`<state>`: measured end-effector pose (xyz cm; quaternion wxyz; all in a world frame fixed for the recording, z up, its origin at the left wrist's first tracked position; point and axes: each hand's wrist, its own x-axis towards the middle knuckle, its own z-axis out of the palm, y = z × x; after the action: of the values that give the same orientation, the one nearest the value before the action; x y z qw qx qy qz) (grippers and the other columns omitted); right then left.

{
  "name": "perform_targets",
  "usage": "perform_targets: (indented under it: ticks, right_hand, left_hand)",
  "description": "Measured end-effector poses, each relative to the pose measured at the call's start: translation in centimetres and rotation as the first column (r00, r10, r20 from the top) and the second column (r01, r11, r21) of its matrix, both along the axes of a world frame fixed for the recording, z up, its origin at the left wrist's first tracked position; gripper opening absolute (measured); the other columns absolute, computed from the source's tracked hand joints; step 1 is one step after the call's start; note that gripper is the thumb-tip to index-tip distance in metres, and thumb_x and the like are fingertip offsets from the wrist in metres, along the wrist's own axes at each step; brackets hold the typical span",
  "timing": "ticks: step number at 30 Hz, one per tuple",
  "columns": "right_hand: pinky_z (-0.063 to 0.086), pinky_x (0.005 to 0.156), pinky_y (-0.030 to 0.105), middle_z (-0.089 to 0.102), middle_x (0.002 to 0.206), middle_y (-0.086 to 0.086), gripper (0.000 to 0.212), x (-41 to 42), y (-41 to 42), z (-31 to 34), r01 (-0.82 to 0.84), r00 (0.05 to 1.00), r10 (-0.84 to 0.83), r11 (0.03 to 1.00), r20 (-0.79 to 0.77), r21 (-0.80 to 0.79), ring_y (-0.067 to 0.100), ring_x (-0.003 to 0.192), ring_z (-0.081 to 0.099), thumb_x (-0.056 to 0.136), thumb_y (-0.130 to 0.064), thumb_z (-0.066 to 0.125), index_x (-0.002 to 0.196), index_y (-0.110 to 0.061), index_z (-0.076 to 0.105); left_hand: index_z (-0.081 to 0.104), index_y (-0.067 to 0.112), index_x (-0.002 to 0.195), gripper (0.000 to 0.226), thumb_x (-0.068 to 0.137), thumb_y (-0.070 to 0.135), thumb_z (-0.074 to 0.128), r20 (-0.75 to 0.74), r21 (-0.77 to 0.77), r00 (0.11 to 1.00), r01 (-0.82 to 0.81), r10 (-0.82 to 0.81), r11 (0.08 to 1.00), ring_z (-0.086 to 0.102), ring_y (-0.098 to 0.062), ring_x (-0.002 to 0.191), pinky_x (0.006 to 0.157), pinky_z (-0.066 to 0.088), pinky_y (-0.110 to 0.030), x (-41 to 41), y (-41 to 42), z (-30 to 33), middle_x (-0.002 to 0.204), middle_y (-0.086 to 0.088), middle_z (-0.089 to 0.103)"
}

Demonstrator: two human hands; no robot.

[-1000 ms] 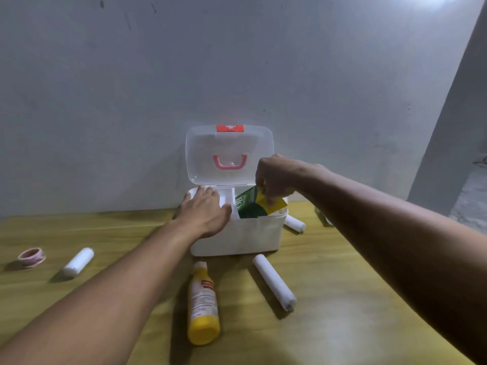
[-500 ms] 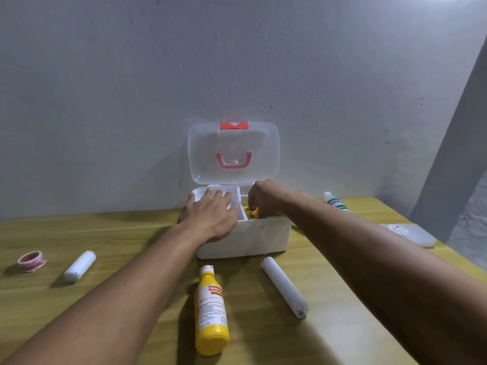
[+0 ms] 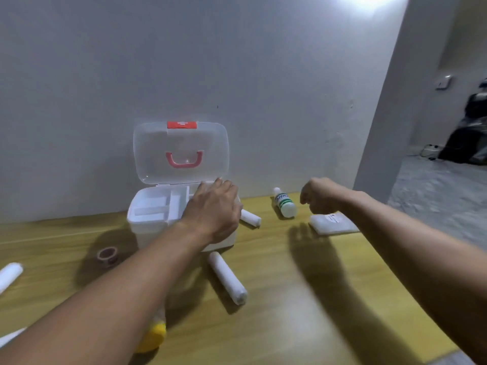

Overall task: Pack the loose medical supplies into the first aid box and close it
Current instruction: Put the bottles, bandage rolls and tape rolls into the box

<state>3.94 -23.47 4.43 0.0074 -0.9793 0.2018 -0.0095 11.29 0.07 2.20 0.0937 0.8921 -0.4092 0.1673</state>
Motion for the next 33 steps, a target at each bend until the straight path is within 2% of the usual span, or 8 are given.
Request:
perform_targets:
  ticks: [4, 7, 13, 17, 23, 26, 29, 33]
  right_hand:
    - [0.051, 0.091, 0.034, 0.059, 0.127, 0.013, 0.048, -2.8, -3.9, -2.9, 0.117, 0.978, -0.122, 0.992, -0.168, -0.040, 0.031, 0.108, 0.059, 0.083, -0.008, 0.052, 0.130, -0.016, 0.051]
    - [0.052, 0.083, 0.037, 0.057, 0.124, 0.010, 0.059, -3.8, -6.0, -4.5, 0.158, 0.961, -0.161, 0.987, -0.227, -0.031, 0.028, 0.100, 0.057, 0.074, -0.015, 0.066, 0.128, -0.024, 0.044]
    - [0.056, 0.083, 0.042, 0.056, 0.123, 0.008, 0.059, -3.9, -5.9, -4.4, 0.073, 0.984, -0.069, 0.997, -0.165, 0.019, 0.030, 0.101, 0.058, 0.076, -0.008, 0.064, 0.127, -0.031, 0.046]
    - [0.050, 0.095, 0.043, 0.056, 0.131, 0.010, 0.055, -2.8, -2.6, -0.9, -0.050, 0.995, 0.053, 0.998, -0.083, 0.030, 0.032, 0.112, 0.056, 0.083, -0.001, 0.060, 0.132, -0.023, 0.049]
    - [0.044, 0.103, 0.038, 0.055, 0.138, 0.010, 0.065, 0.5, 3.8, 5.2, -0.219, 0.973, 0.221, 0.975, 0.060, -0.034, 0.031, 0.121, 0.054, 0.081, -0.009, 0.070, 0.140, -0.017, 0.045]
    - [0.049, 0.097, 0.044, 0.063, 0.126, 0.013, 0.054, 2.9, 7.4, 6.3, -0.291, 0.953, 0.296, 0.954, 0.067, -0.077, 0.034, 0.110, 0.060, 0.079, -0.015, 0.075, 0.130, -0.011, 0.056]
    - [0.052, 0.081, 0.036, 0.069, 0.106, 0.015, 0.039, 5.0, 10.9, 6.2, -0.350, 0.933, 0.358, 0.927, 0.041, -0.135, 0.033, 0.096, 0.063, 0.076, -0.020, 0.077, 0.111, -0.006, 0.067]
    - [0.040, 0.067, 0.029, 0.056, 0.086, 0.010, 0.042, 7.2, 14.2, 4.8, -0.365, 0.928, 0.371, 0.918, 0.014, -0.155, 0.027, 0.080, 0.052, 0.075, -0.023, 0.080, 0.108, -0.002, 0.064]
  left_hand:
    - [0.042, 0.008, 0.135, 0.048, 0.098, 0.036, 0.032, -0.021, 0.098, 1.000, -0.008, 0.010, 0.995, 0.025, -0.025, 0.144, 0.117, 0.019, -0.042, -0.6, -2.5, -1.2, 0.148, -0.009, 0.040]
    - [0.034, 0.007, 0.142, 0.052, 0.098, 0.035, 0.031, -0.017, 0.120, 0.999, -0.034, 0.037, 0.992, 0.021, -0.024, 0.147, 0.120, 0.015, -0.040, -0.5, -3.1, -2.0, 0.155, -0.010, 0.032]
    - [0.031, 0.009, 0.144, 0.053, 0.098, 0.036, 0.031, -0.068, 0.093, 0.997, -0.022, 0.029, 0.995, 0.020, -0.021, 0.148, 0.121, 0.014, -0.042, -0.4, -2.8, -2.0, 0.157, -0.006, 0.029]
    - [0.051, 0.011, 0.112, 0.032, 0.097, 0.031, 0.029, -0.080, -0.052, 0.996, -0.043, 0.039, 0.998, 0.042, -0.027, 0.130, 0.108, 0.030, -0.045, 0.1, -1.6, -0.5, 0.130, -0.008, 0.054]
    - [0.042, 0.014, 0.086, 0.014, 0.093, 0.021, 0.032, -0.184, -0.138, 0.958, -0.247, 0.221, 0.959, 0.050, -0.033, 0.110, 0.101, 0.035, -0.047, 2.4, 3.6, 1.0, 0.112, -0.016, 0.057]
    - [0.053, 0.007, 0.096, 0.027, 0.095, 0.021, 0.030, -0.213, -0.094, 0.925, -0.341, 0.315, 0.935, 0.048, -0.032, 0.113, 0.100, 0.034, -0.044, 2.9, 5.8, 1.1, 0.117, -0.016, 0.057]
    - [0.054, 0.005, 0.106, 0.035, 0.094, 0.024, 0.026, -0.240, -0.030, 0.898, -0.386, 0.369, 0.922, 0.046, -0.030, 0.120, 0.105, 0.030, -0.047, 3.3, 7.4, 0.6, 0.124, -0.014, 0.055]
    - [0.051, 0.006, 0.119, 0.041, 0.096, 0.027, 0.024, -0.260, 0.034, 0.883, -0.395, 0.390, 0.918, 0.039, -0.025, 0.128, 0.112, 0.024, -0.046, 3.6, 8.6, -0.3, 0.133, -0.011, 0.050]
